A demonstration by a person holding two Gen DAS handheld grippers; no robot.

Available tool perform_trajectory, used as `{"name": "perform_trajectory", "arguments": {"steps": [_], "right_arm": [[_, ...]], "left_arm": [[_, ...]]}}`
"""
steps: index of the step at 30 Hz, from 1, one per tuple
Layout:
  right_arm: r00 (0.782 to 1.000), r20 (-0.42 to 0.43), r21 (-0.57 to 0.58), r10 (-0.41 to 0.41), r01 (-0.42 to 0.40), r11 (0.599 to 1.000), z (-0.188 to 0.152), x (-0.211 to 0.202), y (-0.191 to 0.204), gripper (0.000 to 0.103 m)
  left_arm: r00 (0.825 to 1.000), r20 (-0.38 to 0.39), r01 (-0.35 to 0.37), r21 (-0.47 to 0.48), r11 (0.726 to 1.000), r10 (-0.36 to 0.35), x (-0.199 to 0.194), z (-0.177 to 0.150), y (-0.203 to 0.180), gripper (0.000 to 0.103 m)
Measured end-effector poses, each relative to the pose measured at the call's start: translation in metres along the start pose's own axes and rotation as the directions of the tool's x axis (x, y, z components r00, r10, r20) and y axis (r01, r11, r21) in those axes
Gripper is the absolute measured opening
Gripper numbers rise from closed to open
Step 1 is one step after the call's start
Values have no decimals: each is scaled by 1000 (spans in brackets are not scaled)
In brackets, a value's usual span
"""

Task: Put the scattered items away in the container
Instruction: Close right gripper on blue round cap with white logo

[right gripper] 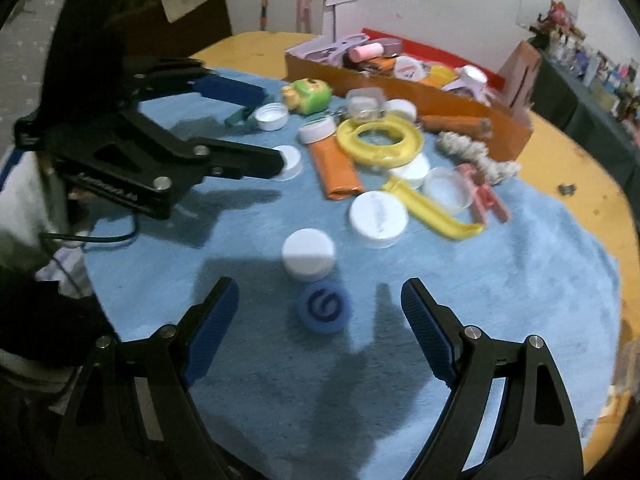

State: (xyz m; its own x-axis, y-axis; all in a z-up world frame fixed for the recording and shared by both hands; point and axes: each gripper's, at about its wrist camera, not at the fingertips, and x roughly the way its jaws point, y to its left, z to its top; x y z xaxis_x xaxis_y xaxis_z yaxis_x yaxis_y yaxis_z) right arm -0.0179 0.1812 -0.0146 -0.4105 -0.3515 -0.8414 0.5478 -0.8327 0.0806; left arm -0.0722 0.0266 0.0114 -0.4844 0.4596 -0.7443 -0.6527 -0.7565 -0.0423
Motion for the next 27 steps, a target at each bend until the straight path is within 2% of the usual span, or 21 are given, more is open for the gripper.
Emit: {"name": "perform_trajectory", "arguments": {"steps": [5,11,16,20,27], "right_arm": [[1000,17,29,-2,1,1000,-7,0,-9,83],[1000,28,5,-5,4,1000,-14,0,-8,80],[999,41,-13,13,-12,1000,-14,3,-6,76],[998,44,-26,34,-33,999,-14,5,-4,65],[998,47,-20,52,-51,998,-14,5,-6,61]], "left_arm": [[999,-13,43,41,998,-43,7,0,-5,79],[998,-46,50,89,995,-46,15,-6,-12,74],[996,-68,60,77,995,-55,23,-8,-8,74],[994,-82,75,51,996,-70,25,-10,-2,72],[993,-91,83,35,996,-80,29,-13,2,67]]}}
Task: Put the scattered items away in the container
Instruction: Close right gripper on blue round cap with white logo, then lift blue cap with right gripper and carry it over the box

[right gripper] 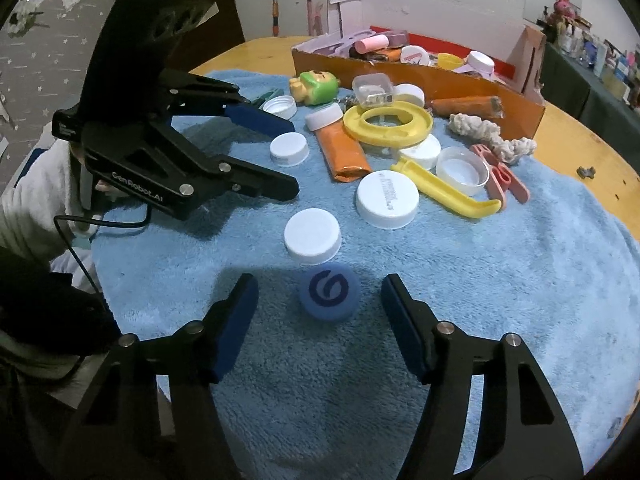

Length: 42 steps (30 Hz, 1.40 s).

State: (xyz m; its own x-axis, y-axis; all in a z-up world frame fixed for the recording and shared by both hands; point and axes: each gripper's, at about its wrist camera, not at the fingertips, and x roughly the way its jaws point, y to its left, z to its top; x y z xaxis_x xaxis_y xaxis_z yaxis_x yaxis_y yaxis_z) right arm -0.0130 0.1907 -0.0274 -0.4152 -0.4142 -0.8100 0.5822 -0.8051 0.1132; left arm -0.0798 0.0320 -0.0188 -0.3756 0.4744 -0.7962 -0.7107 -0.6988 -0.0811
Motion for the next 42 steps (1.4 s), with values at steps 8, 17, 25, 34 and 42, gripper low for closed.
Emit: {"name": "perform_trajectory", "arguments": {"steps": [8,17,25,34,42], "right_arm": [[1000,1,-8,-1,1,1000,1,2,1,39],[1000,-2,-8,-13,13,1000,0,2,0,30],[1000,7,-10,-10,10,1000,1,-1,0,30],[999,24,-16,-20,21,1000,3,-7,1,30],[998,52,-33,-36,38,999,12,-19,0,30]], "left_arm": [[1000,5,-2,-13,1000,2,1,0,4,59],[1000,10,-23,-32,999,24,-1,2,9,36],[1000,12,-24,-55,998,24,-2,3,13,32],[998,32,-51,-82,995,53,-11,6,13,32],[994,43,-93,-110,990,98,-22,10,9,32]]}}
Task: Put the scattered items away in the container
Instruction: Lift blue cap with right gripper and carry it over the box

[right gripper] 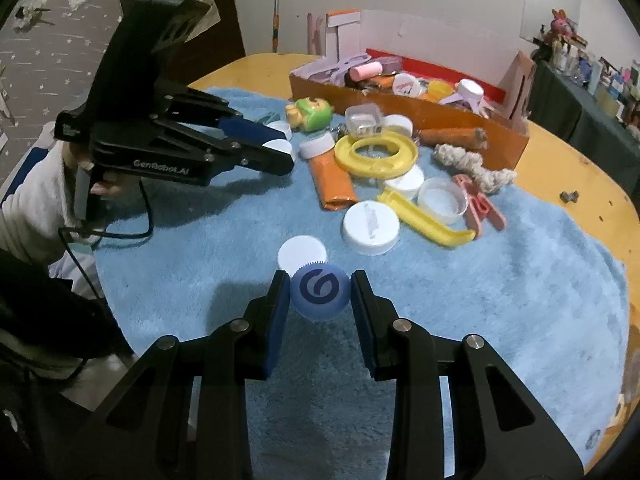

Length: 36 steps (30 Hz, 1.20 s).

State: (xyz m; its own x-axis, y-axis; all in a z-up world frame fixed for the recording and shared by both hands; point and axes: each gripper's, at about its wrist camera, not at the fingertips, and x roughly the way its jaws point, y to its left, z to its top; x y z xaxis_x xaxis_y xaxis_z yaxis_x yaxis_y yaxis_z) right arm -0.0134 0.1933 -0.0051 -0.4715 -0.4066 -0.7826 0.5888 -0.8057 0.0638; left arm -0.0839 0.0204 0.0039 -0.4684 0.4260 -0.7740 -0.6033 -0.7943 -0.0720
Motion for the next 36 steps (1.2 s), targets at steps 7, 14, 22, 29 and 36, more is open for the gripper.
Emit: {"name": "perform_trajectory", "arguments": {"steps": [7,14,22,29,36], "right_arm": [[999,46,-19,-21,22,1000,20,-16,-4,30],[995,101,-23,-24,27,999,49,-31,-15,30],[987,159,-29,-35,40,999,87,-42,-33,30],[981,185,-17,-57,62,998,126,-37,-56,30],[979,193,-5,-67,69,998,159,-26,-78,30]], "left_arm": [[999,30,-42,-18,999,43,-17,10,-6,32],[995,69,-74,-45,996,77,-35,33,-6,32],[986,93,-130,-94,987,139,-46,64,4,32],[977,103,-169,-146,975,185,-44,90,16,32],[970,93,-204,-198,959,226,-32,113,34,32]]}}
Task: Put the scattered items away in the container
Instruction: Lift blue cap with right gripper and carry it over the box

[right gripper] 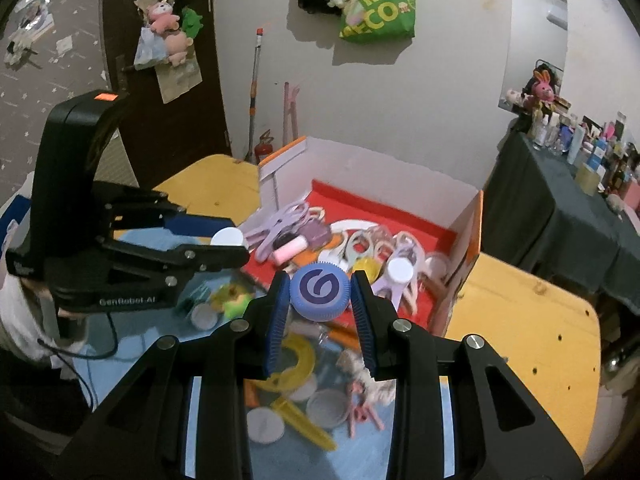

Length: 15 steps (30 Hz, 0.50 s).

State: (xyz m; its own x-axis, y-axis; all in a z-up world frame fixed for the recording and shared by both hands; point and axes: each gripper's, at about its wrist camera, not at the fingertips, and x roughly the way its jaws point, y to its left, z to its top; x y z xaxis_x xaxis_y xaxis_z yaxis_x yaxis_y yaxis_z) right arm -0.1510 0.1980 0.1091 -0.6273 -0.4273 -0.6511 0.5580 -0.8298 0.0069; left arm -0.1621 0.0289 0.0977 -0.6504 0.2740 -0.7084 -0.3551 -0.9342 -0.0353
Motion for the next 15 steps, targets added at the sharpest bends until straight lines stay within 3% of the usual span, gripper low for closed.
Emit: {"name": "perform_trajectory", "arguments": {"steps": [15], "right_arm": [[999,-45,39,-8,10,999,32,55,-30,30]], "left_arm": [[998,-23,-62,-66,996,60,46,27,14,32]]}}
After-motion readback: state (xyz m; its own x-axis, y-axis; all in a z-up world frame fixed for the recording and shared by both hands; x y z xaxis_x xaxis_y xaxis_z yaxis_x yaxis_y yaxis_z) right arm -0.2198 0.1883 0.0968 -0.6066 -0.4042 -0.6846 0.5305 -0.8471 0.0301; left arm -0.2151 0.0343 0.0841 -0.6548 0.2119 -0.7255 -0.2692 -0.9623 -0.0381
